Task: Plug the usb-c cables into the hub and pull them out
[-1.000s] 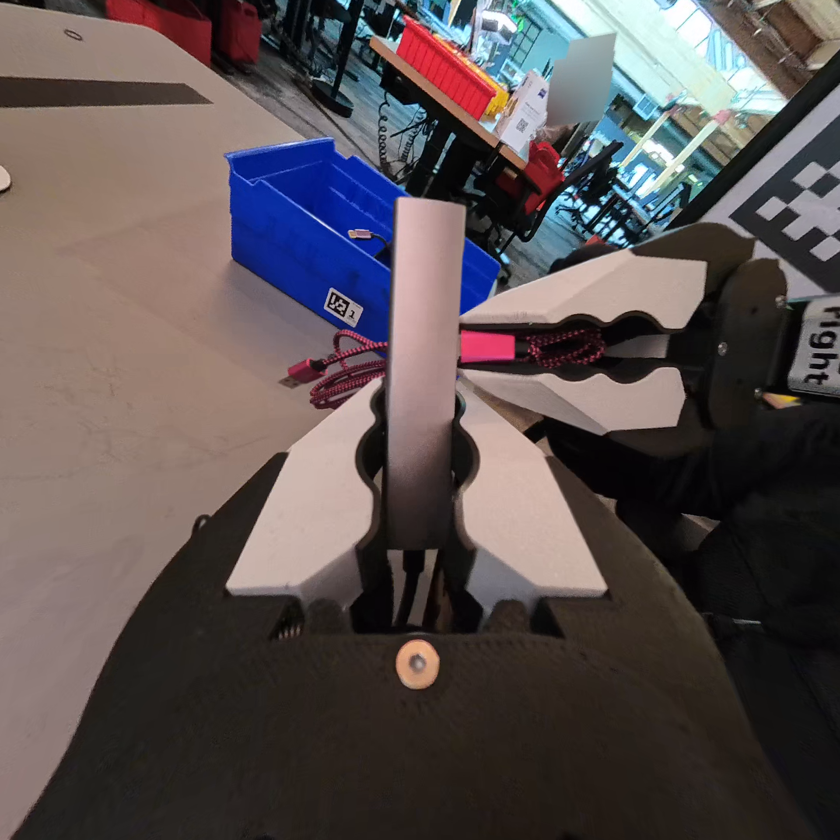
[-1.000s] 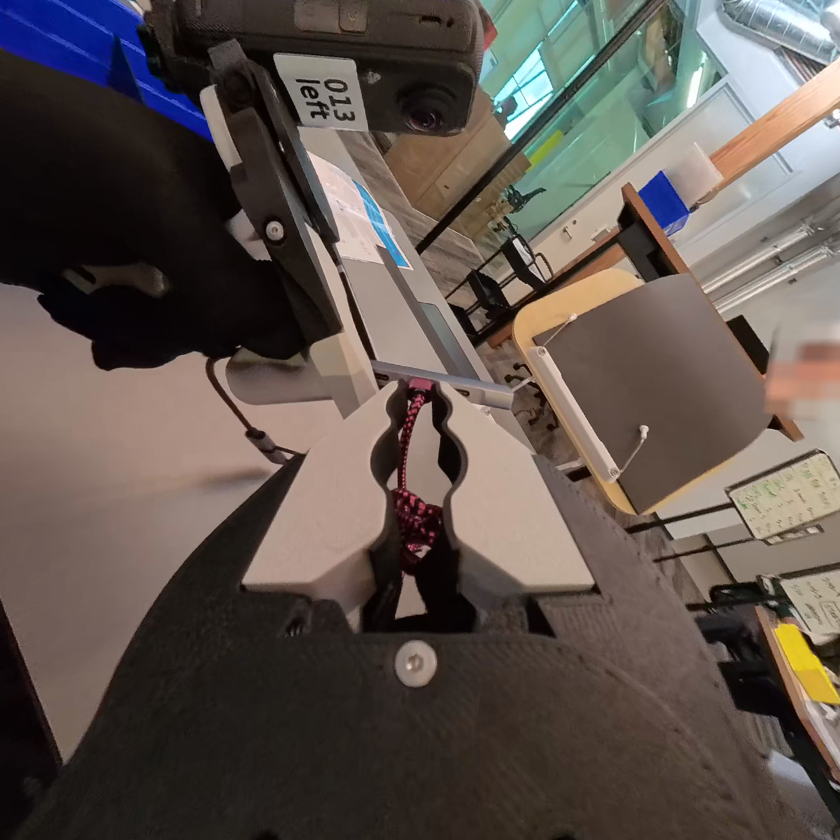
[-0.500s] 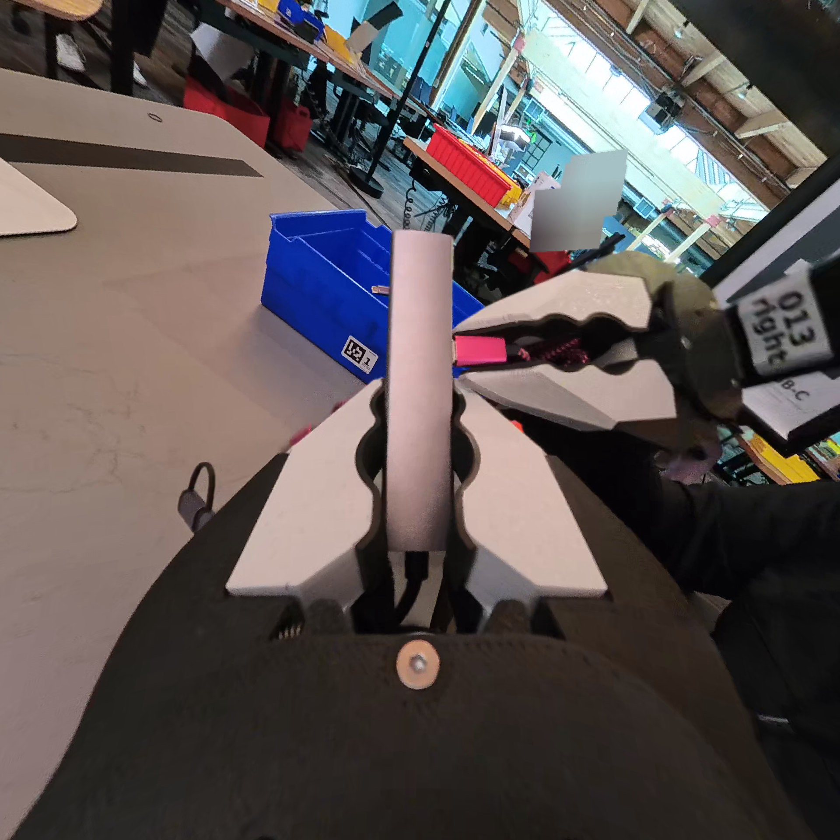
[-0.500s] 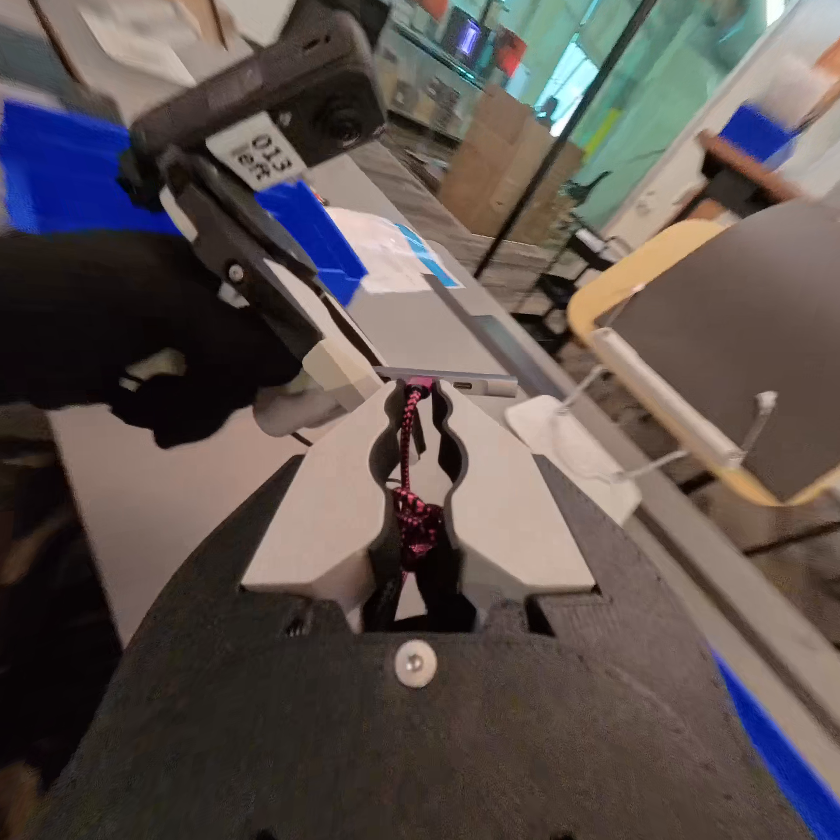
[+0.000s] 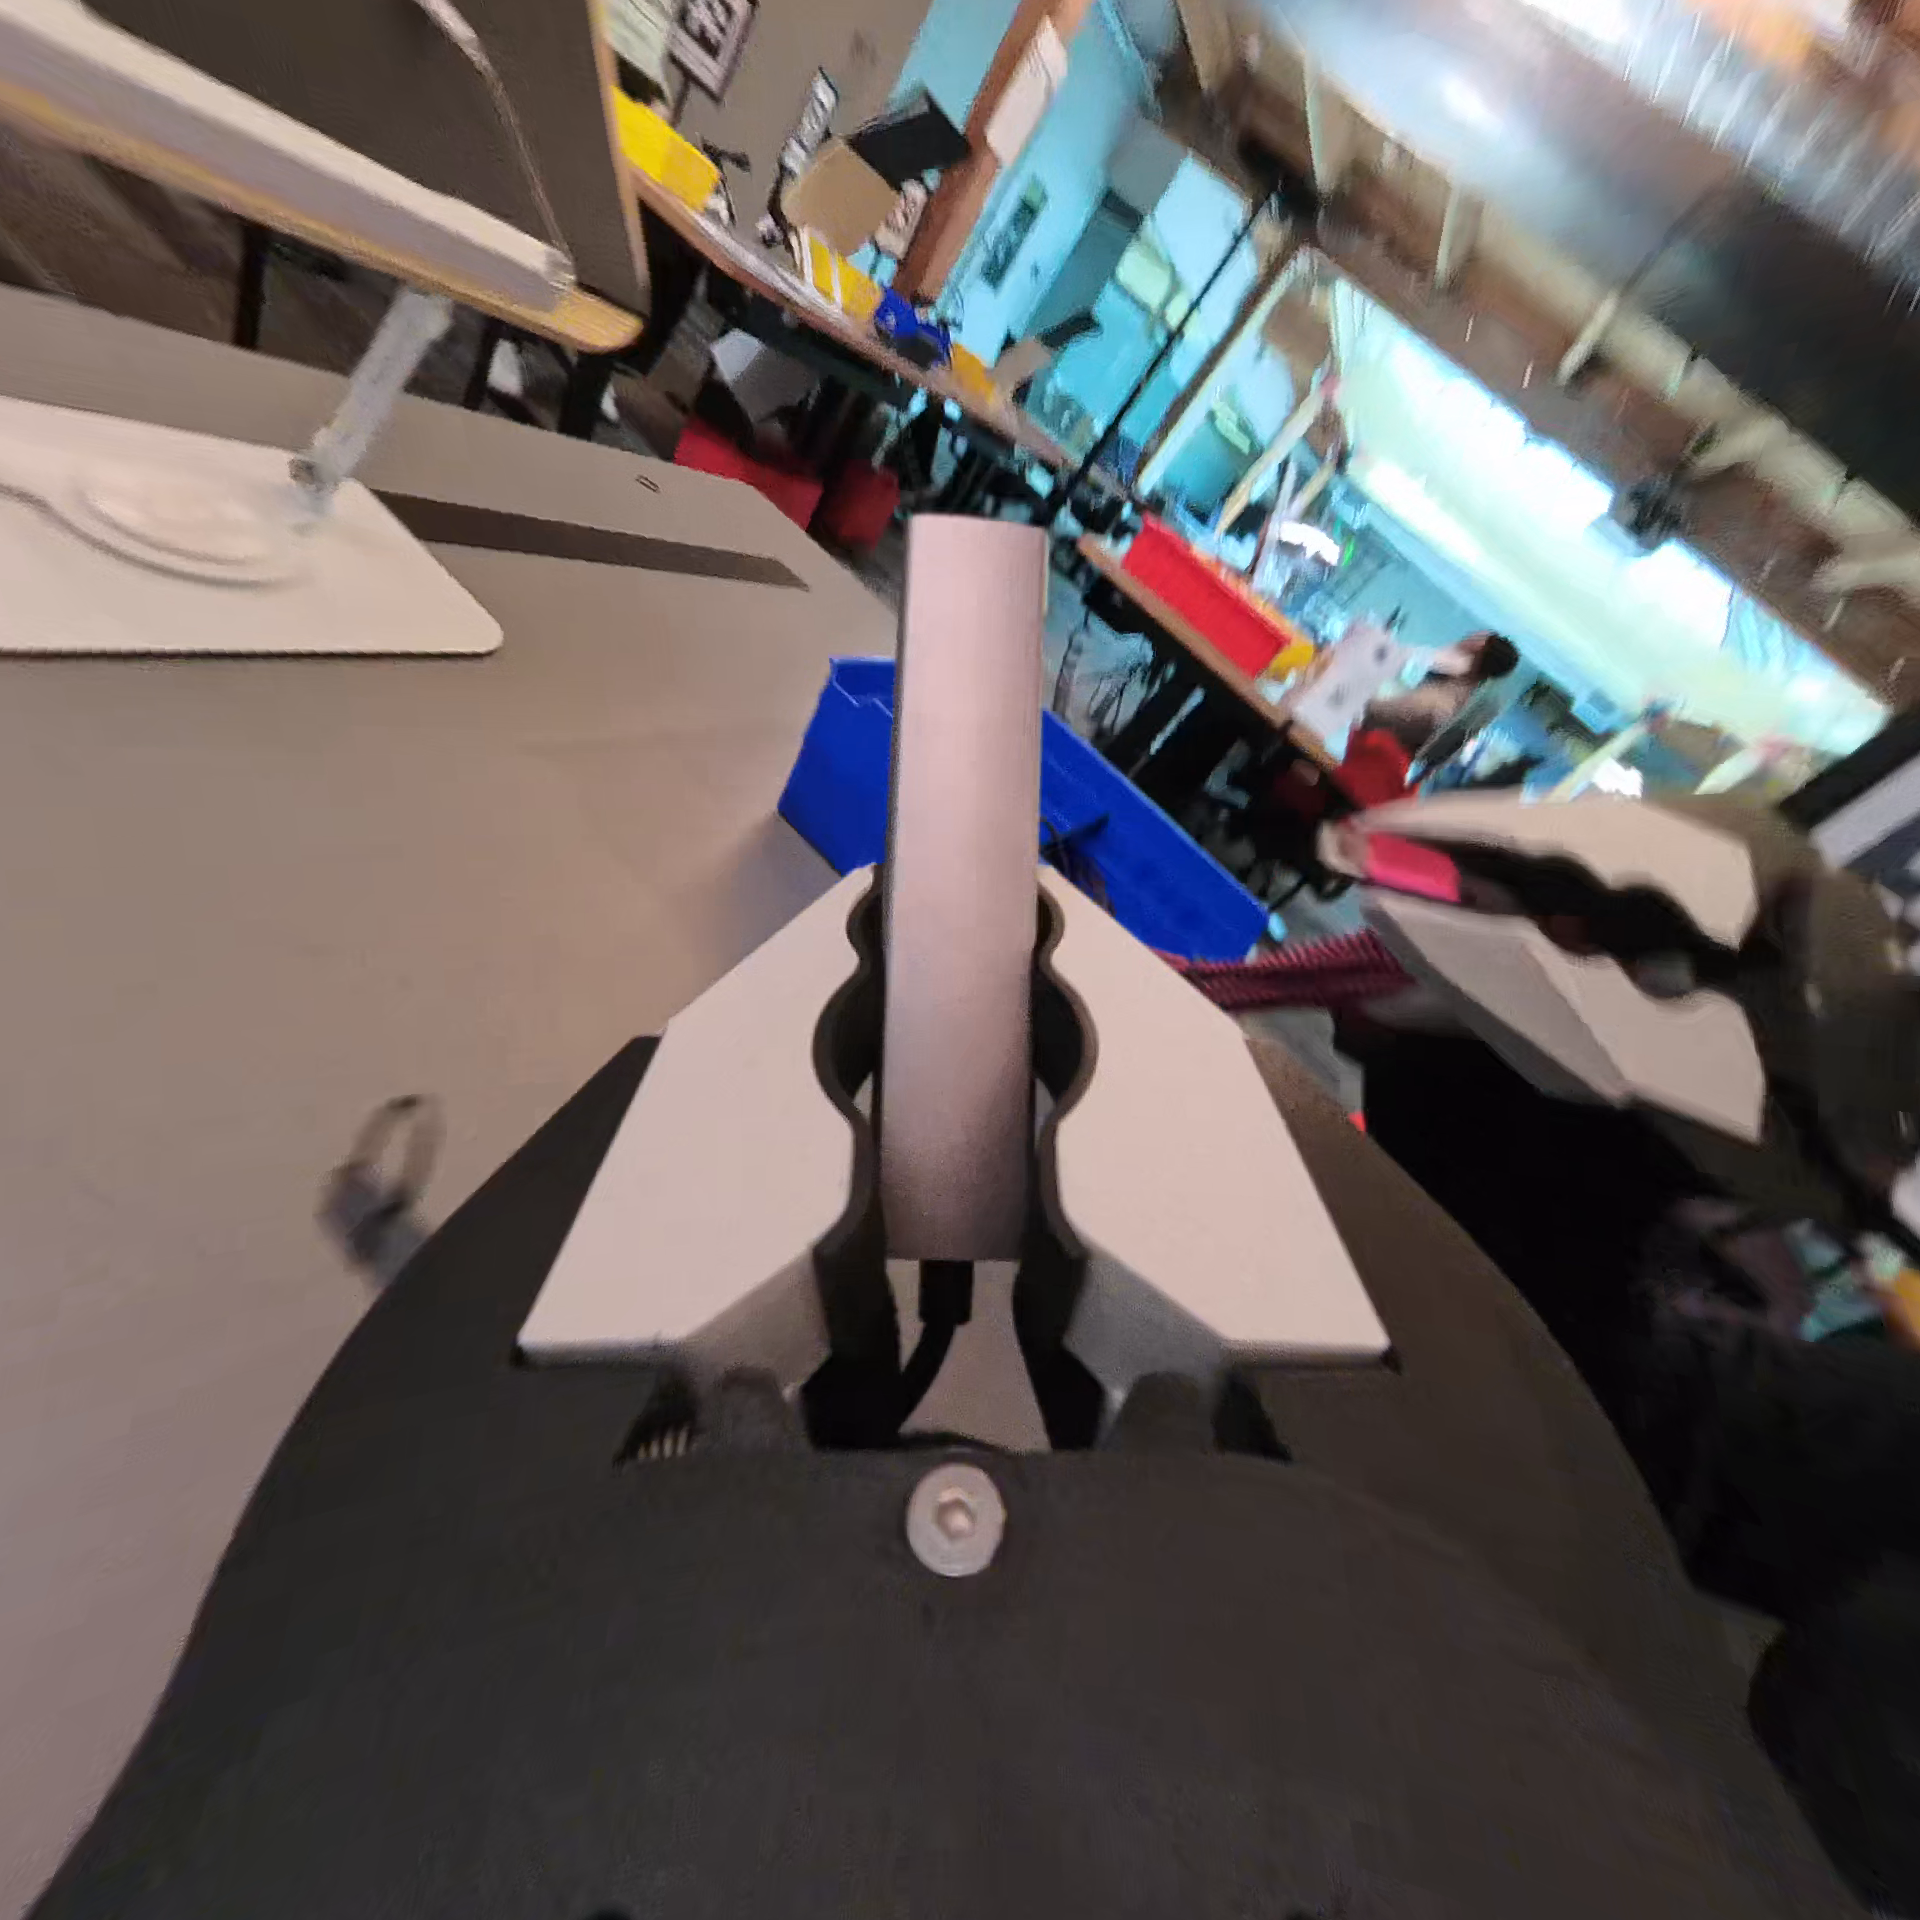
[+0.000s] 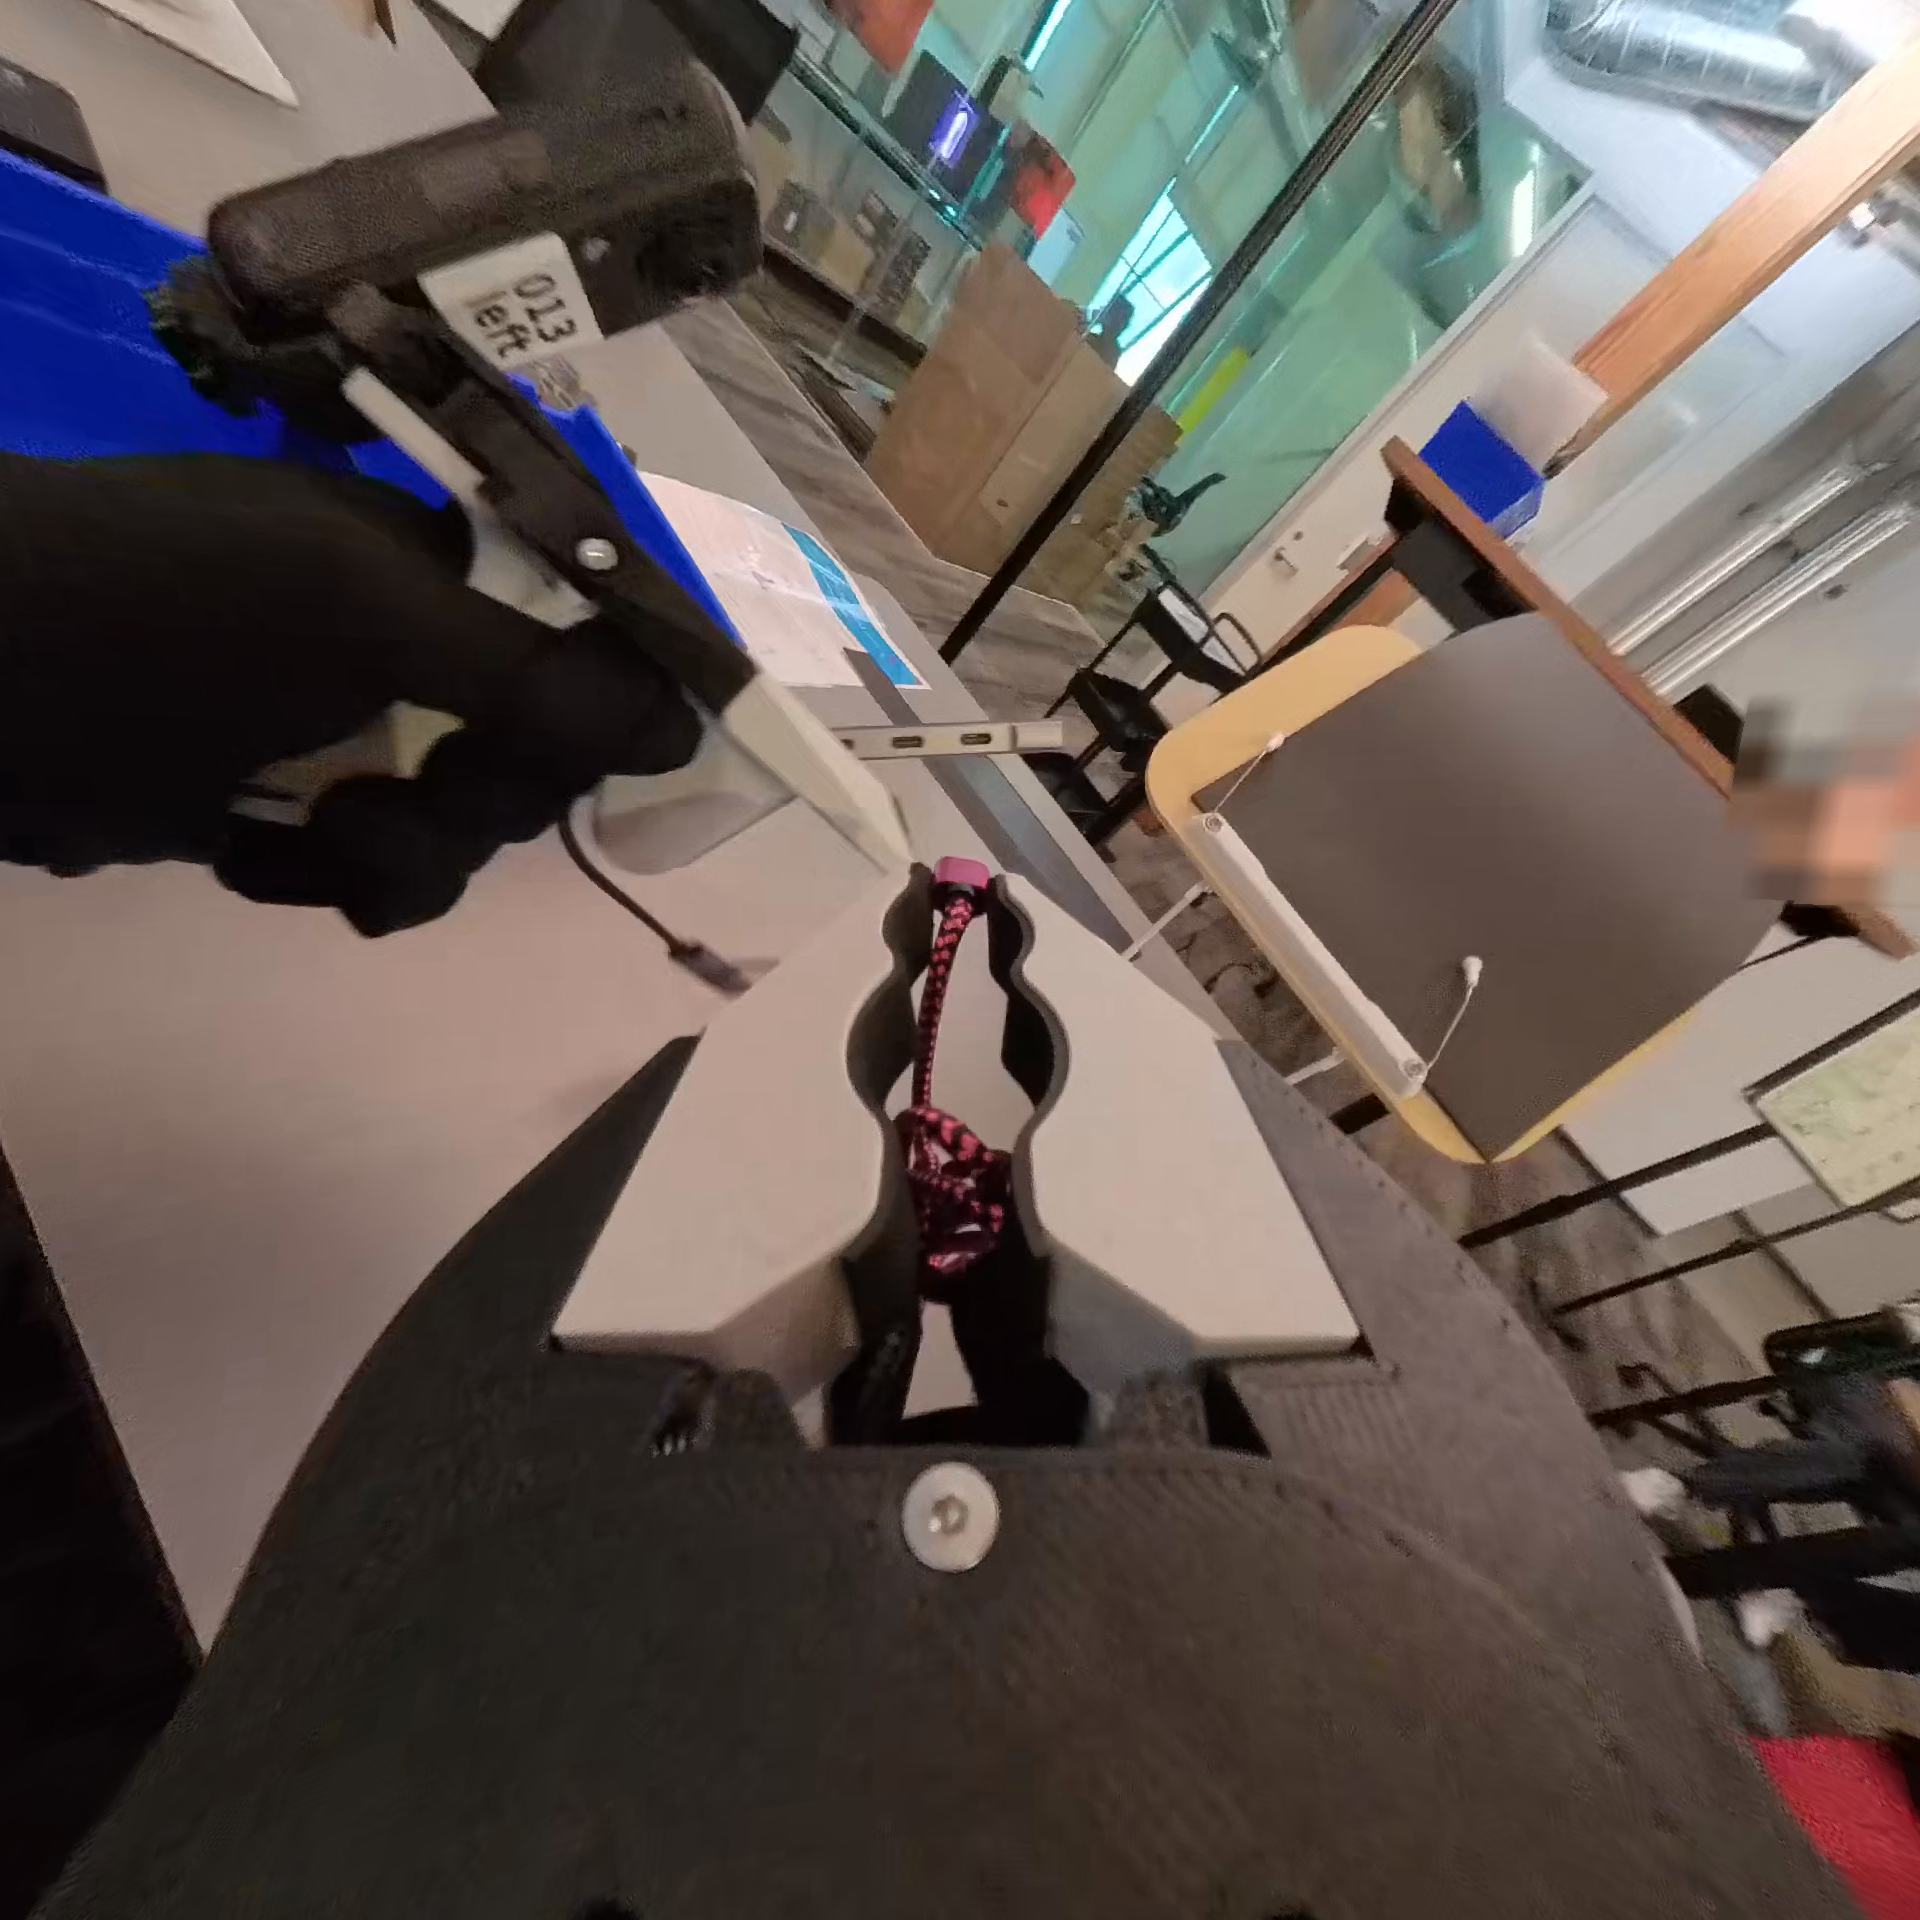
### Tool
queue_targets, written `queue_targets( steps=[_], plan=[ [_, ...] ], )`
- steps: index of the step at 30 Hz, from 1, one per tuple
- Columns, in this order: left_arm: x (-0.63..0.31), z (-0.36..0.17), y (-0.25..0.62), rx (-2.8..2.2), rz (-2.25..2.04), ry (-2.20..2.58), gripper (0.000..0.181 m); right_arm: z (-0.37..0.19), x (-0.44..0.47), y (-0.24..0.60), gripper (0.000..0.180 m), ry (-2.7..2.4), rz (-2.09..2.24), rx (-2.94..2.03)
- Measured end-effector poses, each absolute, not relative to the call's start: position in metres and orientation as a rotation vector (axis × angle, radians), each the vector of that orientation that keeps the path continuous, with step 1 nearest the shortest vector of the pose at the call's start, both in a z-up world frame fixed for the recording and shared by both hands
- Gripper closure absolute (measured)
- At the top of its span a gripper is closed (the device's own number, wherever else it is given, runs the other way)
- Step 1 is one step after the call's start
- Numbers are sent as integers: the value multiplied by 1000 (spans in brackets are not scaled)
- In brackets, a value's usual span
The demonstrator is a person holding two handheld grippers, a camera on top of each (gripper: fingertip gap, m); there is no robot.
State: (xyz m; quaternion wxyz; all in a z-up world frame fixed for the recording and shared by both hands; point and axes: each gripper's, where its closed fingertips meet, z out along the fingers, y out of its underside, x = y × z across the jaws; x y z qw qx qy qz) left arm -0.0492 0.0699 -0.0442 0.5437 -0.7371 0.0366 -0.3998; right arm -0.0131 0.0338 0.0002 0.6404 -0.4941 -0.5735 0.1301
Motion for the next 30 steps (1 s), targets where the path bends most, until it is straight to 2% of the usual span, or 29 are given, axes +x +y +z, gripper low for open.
queue_targets(
  steps=[3, 9, 15, 18, 25, 30],
  plan=[
    [-36, -47, 65, -1802, -841, 204, 159, 13, 8, 54, 171, -1295, 382, -1201],
    [-46, -41, 60, -1784, -889, 205, 159, 70, 99, 102, 171, -1149, 449, -1307],
    [-44, -49, 54, -1800, -889, 226, 159, 66, 180, 146, 171, -1035, 475, -1490],
    [-44, -54, 53, -1814, -888, 231, 159, 34, 203, 159, 171, -1018, 452, -1617],
    [-37, -65, 52, -1846, -911, 243, 158, -96, 243, 196, 170, -954, 423, -1986],
    [-31, -74, 52, -1876, -915, 259, 159, -135, 302, 218, 128, -959, 23, -2240]
  ],
)
